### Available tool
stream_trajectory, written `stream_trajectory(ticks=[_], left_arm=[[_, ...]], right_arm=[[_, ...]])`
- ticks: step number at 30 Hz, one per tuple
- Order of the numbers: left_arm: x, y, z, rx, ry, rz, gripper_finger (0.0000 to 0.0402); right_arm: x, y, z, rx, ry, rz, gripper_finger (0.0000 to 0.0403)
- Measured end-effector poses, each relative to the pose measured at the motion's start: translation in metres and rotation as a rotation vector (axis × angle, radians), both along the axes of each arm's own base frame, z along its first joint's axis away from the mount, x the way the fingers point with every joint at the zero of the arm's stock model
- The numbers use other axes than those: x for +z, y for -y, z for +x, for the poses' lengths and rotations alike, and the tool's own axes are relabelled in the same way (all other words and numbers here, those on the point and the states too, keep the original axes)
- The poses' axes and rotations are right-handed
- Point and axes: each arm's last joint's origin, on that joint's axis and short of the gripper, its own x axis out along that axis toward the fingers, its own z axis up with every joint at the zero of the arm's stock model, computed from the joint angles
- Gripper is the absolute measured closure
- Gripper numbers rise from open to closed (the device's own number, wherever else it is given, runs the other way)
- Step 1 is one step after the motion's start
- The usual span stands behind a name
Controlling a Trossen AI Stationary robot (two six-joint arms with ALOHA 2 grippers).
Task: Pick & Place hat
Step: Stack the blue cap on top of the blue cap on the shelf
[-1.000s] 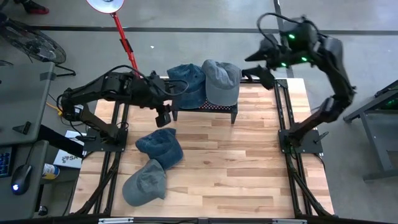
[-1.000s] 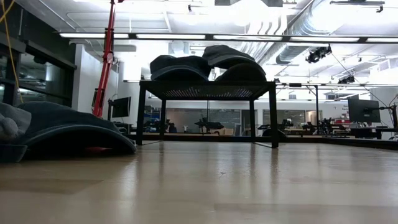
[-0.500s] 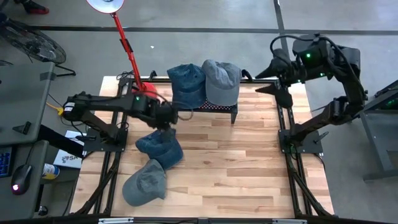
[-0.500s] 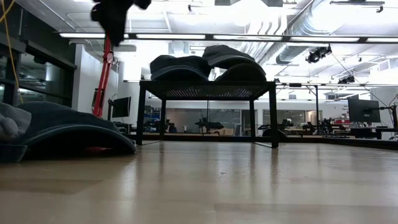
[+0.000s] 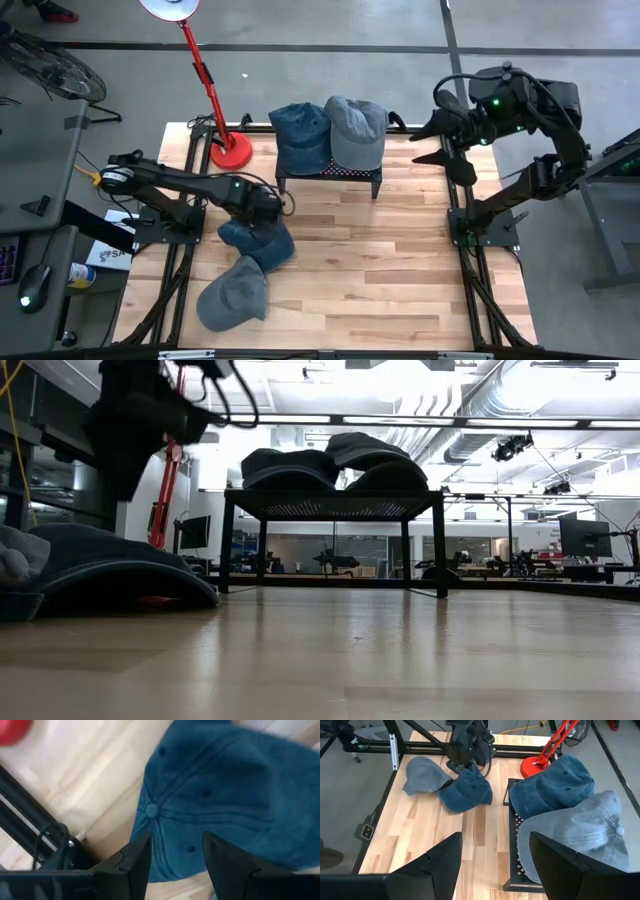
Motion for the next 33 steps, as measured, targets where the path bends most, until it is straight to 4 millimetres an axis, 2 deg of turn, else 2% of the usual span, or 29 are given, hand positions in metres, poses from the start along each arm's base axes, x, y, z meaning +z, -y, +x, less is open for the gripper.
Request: stream_trajectory(ticks=[5, 9, 15, 22, 33], left_arm=[[-0.014, -0.003, -0.008, 0.063, -0.012, -0.107, 0.0232], [-0.012, -0.011, -0.020, 0.111, 0.059, -0.125, 0.0229], [-0.008, -0.026, -0.037, 0.174, 0.097, -0.112, 0.0187], [-0.037, -0.036, -0.039, 0.130, 0.077, -0.204, 0.0127], [-0.075, -0.053, -0.049, 0.150, 0.123, -0.249, 0.0122]], right_arm=[[0.000, -0.003, 0.000, 0.015, -0.001, 0.004, 0.0178], [0.000, -0.005, 0.001, 0.021, -0.001, 0.006, 0.0178], [0.000, -0.004, 0.001, 0.010, 0.000, -0.001, 0.0178], [0.000, -0.003, 0.001, -0.042, -0.005, -0.015, 0.0178], [0.000, -0.001, 0.001, -0.082, -0.008, -0.038, 0.0178]])
